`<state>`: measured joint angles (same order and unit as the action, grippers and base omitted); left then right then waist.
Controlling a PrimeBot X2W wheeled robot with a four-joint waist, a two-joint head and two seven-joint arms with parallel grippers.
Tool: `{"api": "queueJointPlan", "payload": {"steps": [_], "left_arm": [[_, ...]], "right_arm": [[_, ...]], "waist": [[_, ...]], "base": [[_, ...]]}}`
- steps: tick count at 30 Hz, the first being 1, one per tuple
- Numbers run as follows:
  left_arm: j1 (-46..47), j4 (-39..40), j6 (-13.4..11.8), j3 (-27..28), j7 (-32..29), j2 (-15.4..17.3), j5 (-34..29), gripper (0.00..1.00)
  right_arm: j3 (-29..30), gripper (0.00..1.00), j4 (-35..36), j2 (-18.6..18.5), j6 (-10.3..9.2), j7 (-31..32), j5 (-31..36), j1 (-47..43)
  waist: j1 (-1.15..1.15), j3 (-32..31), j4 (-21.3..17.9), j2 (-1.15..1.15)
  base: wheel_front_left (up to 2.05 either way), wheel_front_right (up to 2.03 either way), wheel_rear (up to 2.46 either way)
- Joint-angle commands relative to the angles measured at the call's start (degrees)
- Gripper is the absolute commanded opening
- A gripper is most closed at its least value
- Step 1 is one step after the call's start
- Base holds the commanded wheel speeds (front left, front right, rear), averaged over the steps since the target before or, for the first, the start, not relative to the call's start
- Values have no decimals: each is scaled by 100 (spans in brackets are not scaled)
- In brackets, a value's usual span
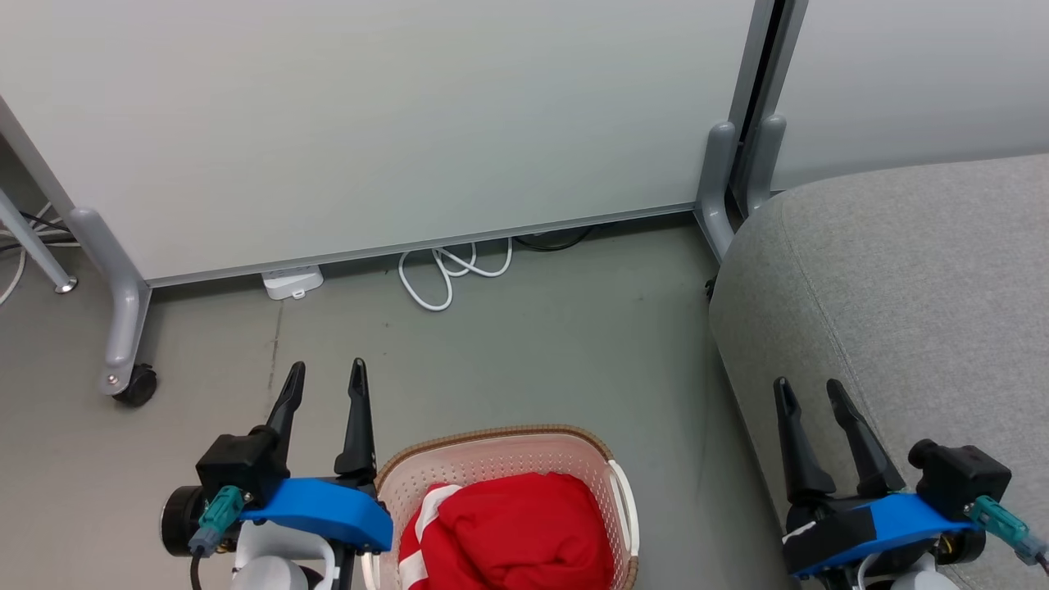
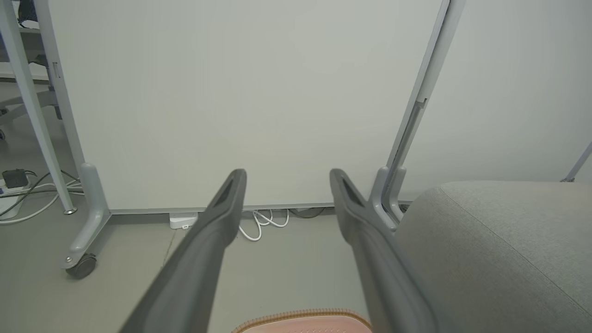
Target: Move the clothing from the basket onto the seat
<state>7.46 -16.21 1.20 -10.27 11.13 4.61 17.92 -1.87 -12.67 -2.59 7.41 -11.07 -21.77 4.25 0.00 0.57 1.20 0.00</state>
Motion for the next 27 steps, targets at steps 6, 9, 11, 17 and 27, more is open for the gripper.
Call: {"api": "queueJointPlan", "payload": {"steps": [6,9,11,17,27], "left_arm": [[131,-30,30,-65,119,11,-364,100],[140,-56,46,-74,150,-1,-490,100],[133,-69,56,-72,163,-6,-520,100],[143,-132,87,-69,227,-33,-766,100],[146,-258,170,-51,344,-78,-1178,100]], "right_arm": [[-68,100,35,-40,11,-123,394,77],[-91,100,30,-40,11,-159,518,78],[-98,100,25,-40,11,-173,557,78],[-141,100,7,-41,12,-234,809,80],[-217,100,-14,-43,12,-350,1212,54]], "waist": [[0,6,8,0],[0,5,13,0],[0,3,15,0],[0,1,36,0],[0,10,70,0]], "base": [[0,0,0],[0,0,0],[0,0,0],[0,0,0],[0,0,0]]}}
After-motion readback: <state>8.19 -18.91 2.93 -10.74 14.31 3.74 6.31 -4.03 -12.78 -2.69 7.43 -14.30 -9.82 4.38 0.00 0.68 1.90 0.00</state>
